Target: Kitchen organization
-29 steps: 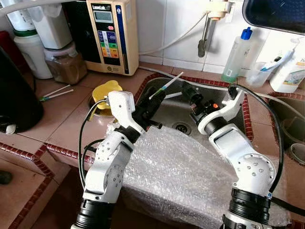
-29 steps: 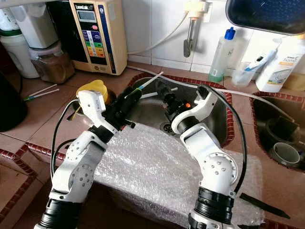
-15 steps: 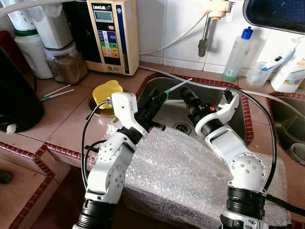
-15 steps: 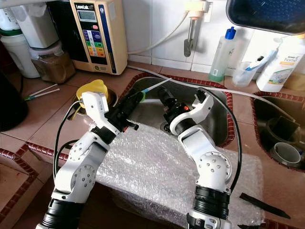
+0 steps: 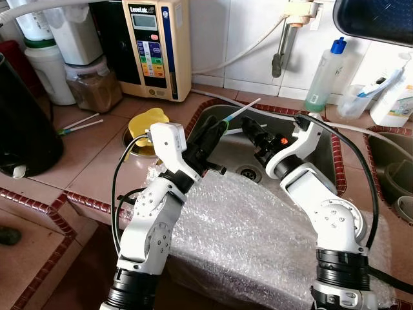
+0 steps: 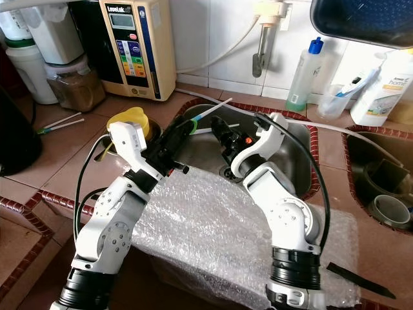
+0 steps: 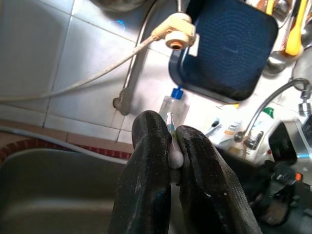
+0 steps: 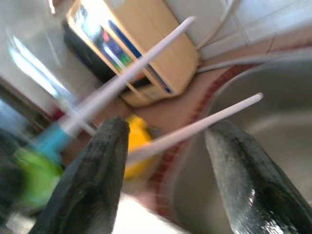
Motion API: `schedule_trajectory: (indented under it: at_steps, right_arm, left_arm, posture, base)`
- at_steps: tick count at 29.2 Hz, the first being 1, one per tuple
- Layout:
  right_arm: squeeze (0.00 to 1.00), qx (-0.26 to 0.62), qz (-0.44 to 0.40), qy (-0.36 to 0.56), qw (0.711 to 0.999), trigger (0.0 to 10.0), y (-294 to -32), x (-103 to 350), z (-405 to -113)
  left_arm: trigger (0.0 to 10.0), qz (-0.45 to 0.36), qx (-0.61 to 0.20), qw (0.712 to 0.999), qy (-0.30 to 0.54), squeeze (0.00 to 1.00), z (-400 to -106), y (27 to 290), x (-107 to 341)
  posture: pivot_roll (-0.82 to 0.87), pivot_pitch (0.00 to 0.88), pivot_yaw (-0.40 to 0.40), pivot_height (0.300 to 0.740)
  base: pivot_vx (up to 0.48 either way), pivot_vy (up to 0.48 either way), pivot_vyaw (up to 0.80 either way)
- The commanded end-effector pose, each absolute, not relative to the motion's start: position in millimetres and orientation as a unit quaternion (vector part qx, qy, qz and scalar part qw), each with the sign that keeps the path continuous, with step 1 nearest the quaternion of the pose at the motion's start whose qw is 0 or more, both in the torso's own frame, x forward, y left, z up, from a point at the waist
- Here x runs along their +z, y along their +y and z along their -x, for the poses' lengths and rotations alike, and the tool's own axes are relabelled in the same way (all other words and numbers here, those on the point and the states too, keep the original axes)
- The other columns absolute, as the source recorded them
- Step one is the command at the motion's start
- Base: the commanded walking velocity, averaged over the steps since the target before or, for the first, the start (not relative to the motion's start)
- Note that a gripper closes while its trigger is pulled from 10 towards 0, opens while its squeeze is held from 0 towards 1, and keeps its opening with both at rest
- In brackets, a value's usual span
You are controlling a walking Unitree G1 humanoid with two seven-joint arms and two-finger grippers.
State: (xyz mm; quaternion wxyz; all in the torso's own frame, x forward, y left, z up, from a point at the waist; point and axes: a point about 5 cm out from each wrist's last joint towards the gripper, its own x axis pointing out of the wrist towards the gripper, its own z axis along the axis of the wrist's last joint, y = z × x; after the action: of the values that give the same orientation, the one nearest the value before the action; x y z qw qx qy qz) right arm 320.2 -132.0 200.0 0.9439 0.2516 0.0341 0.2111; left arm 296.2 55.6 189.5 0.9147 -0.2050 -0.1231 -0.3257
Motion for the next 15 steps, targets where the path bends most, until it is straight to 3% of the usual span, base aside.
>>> schedule_trajectory:
  at_steps: [1, 7, 8, 9, 15]
  right_arm:
    - [0.0, 0.21, -0.149, -0.039, 0.966, 10.0, -142, 223, -316]
    - [0.0, 0.218, -0.117, -0.046, 0.968, 10.0, -147, 228, -311]
    - [0.75, 0.22, -0.117, -0.045, 0.967, 10.0, -148, 227, -310]
    - [1.0, 0.222, -0.114, -0.044, 0.967, 10.0, -149, 226, -309]
    - [1.0, 0.245, -0.118, -0.042, 0.961, 10.0, -145, 220, -303]
  left_arm:
    - [0.0, 0.194, -0.315, 0.923, -0.106, 0.0, -298, 61, 182]
    - [0.0, 0.186, -0.305, 0.928, -0.109, 0.0, -300, 65, 181]
    - [0.0, 0.184, -0.3, 0.929, -0.112, 0.0, -302, 66, 181]
    - [0.0, 0.182, -0.295, 0.931, -0.113, 0.0, -303, 68, 182]
    - [0.0, 0.18, -0.281, 0.935, -0.121, 0.0, -308, 71, 185]
  posture:
    - [-0.02, 0.0, 0.009, 0.74]
    - [-0.03, 0.0, 0.013, 0.74]
    - [-0.03, 0.0, 0.013, 0.74]
    - [-0.03, 0.0, 0.013, 0.74]
    - [-0.03, 0.0, 0.017, 0.74]
  base:
    - [0.0, 0.0, 0.0]
    - [0.0, 0.0, 0.0]
    - [0.0, 0.0, 0.0]
    - [0.0, 0.0, 0.0]
    - [0.0, 0.0, 0.0]
